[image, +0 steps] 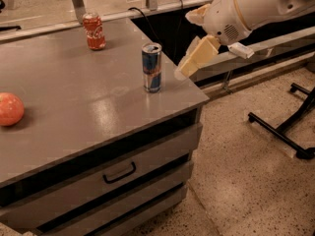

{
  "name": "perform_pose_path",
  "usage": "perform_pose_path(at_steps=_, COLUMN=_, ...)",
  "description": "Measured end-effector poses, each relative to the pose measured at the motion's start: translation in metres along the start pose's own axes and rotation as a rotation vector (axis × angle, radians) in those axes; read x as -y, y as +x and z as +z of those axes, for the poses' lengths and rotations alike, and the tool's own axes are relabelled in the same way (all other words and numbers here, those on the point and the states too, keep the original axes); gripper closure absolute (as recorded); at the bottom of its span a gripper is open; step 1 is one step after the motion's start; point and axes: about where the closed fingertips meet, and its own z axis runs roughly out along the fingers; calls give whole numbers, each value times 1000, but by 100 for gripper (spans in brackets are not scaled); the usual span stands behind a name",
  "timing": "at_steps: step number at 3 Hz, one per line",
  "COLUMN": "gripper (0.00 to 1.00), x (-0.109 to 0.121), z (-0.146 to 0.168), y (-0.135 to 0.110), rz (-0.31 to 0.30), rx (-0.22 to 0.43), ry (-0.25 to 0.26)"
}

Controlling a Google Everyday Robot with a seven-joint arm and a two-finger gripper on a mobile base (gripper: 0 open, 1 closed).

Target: Move redbull can near coke can

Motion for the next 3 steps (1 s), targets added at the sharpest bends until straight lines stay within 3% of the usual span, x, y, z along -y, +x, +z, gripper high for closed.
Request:
perform_pose_path(at_steps=2, gripper=0, x=4, z=54, y=7, rz=90, rx=87, ry=-41)
perform_pose_path(at_steps=3, gripper=0, x=6, z=78, y=10, rz=110, rx=101, ry=-39)
